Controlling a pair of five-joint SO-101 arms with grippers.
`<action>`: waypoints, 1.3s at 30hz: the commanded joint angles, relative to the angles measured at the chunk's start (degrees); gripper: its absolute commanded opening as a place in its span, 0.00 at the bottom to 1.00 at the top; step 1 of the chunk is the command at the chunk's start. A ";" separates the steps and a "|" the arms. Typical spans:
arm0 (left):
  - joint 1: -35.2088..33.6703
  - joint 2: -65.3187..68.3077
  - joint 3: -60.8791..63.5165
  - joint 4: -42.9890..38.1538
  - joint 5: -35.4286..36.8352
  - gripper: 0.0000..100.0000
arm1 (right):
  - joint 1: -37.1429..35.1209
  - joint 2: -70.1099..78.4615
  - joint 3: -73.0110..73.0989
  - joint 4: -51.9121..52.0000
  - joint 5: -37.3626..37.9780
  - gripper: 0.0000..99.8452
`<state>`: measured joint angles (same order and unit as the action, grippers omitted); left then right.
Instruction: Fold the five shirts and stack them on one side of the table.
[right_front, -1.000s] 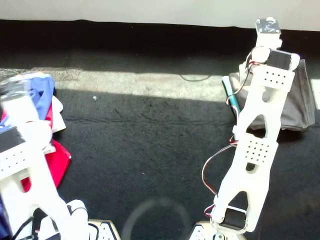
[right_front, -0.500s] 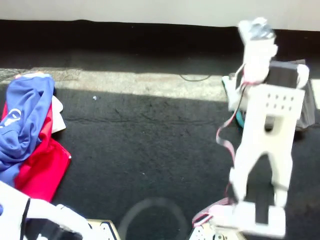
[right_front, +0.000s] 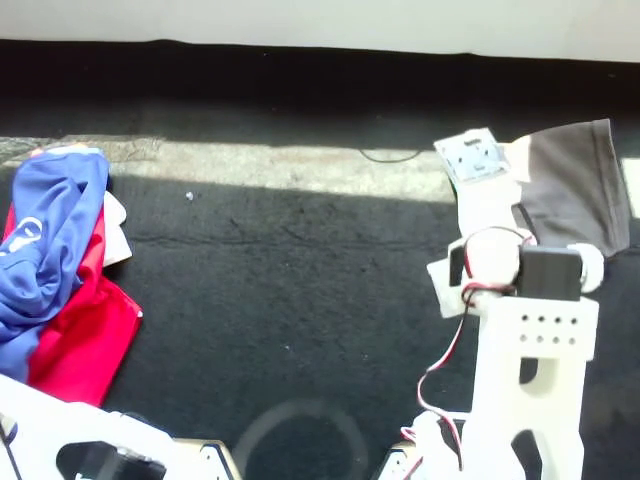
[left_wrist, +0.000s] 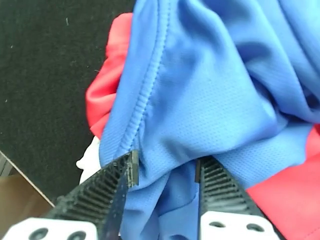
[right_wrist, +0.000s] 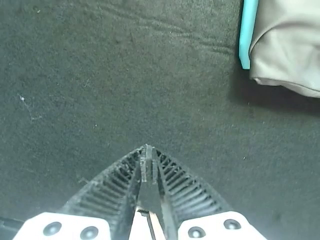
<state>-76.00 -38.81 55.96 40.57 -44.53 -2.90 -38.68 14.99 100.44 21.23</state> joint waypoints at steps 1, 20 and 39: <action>2.33 0.40 0.40 -1.58 -0.44 0.19 | -0.13 -3.82 3.12 0.31 0.53 0.01; 28.88 -1.36 -31.78 31.03 23.82 0.01 | -0.04 -28.00 35.21 -6.64 0.26 0.01; 97.89 -1.71 -38.55 22.51 40.00 0.01 | 24.84 -22.11 39.16 -18.95 0.62 0.01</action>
<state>13.14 -38.99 15.96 70.73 -6.29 17.93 -65.23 55.52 82.59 21.23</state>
